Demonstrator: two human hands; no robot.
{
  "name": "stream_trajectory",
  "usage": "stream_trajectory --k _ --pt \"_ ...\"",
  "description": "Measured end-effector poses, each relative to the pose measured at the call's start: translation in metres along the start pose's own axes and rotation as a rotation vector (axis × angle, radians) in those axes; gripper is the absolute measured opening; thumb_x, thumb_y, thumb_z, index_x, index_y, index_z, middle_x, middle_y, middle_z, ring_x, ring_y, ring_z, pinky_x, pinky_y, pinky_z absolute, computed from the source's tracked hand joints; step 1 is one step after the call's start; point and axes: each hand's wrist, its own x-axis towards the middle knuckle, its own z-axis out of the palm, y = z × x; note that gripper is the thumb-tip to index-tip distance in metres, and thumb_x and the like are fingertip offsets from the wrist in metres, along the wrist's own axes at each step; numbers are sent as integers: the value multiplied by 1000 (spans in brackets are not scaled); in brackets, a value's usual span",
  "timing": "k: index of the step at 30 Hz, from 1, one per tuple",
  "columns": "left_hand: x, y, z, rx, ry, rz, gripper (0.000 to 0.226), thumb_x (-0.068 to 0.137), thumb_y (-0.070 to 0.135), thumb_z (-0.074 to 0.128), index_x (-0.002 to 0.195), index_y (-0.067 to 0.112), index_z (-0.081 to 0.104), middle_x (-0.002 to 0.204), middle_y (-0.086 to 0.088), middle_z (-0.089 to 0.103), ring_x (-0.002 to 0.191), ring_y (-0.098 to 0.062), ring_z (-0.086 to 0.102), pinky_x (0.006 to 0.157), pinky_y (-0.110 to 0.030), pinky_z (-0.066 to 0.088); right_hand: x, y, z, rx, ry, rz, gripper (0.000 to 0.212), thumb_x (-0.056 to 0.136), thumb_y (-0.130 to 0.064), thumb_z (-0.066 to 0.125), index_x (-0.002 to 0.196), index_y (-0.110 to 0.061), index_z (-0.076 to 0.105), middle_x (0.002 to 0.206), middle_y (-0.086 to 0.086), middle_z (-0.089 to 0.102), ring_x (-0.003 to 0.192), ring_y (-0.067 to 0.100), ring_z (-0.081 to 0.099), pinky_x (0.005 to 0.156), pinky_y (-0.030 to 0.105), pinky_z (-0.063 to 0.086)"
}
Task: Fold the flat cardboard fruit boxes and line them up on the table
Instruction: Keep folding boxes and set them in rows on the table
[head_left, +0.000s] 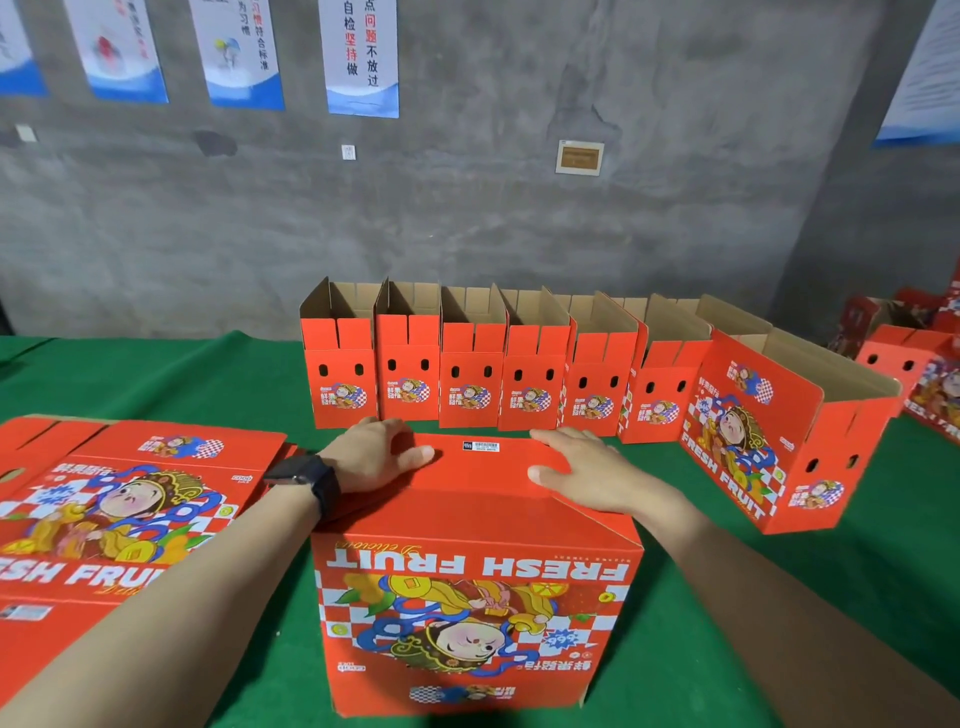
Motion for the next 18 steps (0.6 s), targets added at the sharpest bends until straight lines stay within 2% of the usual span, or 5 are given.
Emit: stream_trajectory --k 3,7,11,14,18 --pt "2 -1 1 -64 21 2 52 96 55 34 126 18 54 118 -13 57 103 -28 58 90 -35 47 2 2 1 129 36 -14 47 104 -39 30 149 -25 33 156 -1 29 145 19 20 117 37 14" --pt "3 -4 0 -116 59 -12 44 101 41 33 124 13 57 121 -16 61 111 -30 54 94 -35 42 5 7 4 383 200 76 38 103 -22 40 140 -16 47 149 2 41 137 18 36 108 28 27" --pt "4 -8 0 -196 151 -118 31 94 41 53 101 12 62 102 -10 68 82 -22 60 70 -27 43 9 11 3 683 239 296 56 93 -18 61 144 -14 37 149 7 38 133 24 39 100 31 34" --pt "0 -16 -4 -317 129 -269 46 85 53 61 93 8 62 86 -8 67 67 -19 61 53 -25 42 5 22 3 995 47 475 59 86 -42 67 134 -12 50 132 12 57 115 29 57 97 41 46" --pt "-16 -29 -13 -399 -93 -465 74 75 75 49 102 8 65 96 -18 69 71 -26 66 51 -27 49 -12 46 20 1270 -157 535 76 75 -83 41 106 -17 63 109 15 71 95 34 70 78 47 57"
